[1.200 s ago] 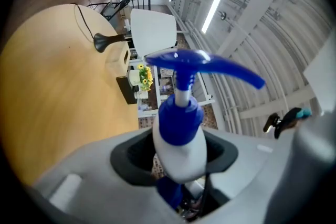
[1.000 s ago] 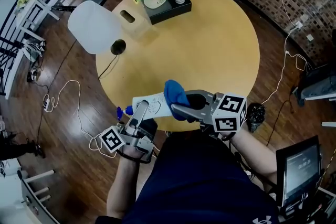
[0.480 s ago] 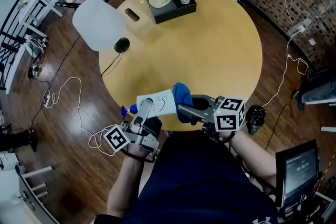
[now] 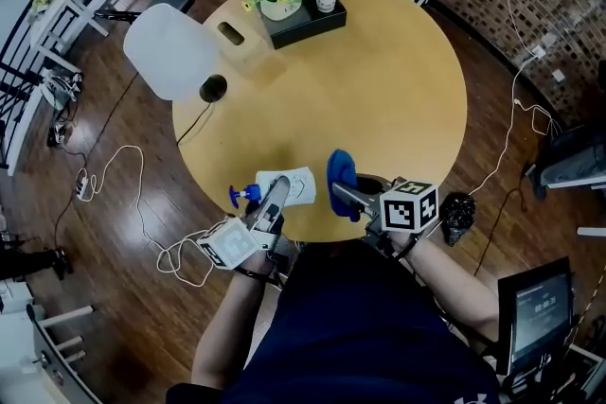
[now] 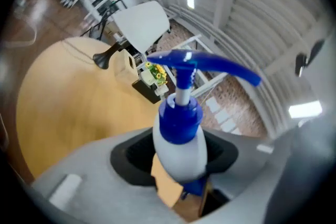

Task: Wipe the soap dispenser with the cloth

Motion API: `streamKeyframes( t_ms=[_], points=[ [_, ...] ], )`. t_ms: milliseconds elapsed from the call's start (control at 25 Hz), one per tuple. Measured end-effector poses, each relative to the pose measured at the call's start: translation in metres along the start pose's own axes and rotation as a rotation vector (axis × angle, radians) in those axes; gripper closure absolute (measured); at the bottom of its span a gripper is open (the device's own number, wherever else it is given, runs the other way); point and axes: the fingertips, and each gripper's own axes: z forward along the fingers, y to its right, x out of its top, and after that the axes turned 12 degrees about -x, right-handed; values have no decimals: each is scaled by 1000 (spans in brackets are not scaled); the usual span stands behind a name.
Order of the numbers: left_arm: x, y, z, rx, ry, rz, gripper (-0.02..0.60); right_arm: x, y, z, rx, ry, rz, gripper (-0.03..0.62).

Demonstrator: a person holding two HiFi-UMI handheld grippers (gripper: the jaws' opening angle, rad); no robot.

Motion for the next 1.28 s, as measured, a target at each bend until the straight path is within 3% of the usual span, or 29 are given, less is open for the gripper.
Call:
streamKeyframes(
  t_ms=[120, 360, 520, 800, 1080, 1280],
  points=[
    [-16, -28, 22, 194, -146, 255, 373, -4, 77, 11, -261, -64, -3, 497],
    [-31, -65, 72, 381, -308, 540, 374, -20, 151, 41, -415, -248, -116, 497],
    [-32, -80, 97, 419, -345, 573, 374, -16, 173, 66, -486, -276, -125, 496],
    [-29, -106, 115, 477, -389, 593, 374, -13, 186, 88, -539, -337, -140, 496],
    [-40, -117, 108, 499, -423, 568, 371, -26, 189, 94, -559, -365, -164, 496],
    [-47, -117, 109, 485, -428, 604, 368, -38, 194, 95, -584, -384, -201, 482]
  ],
)
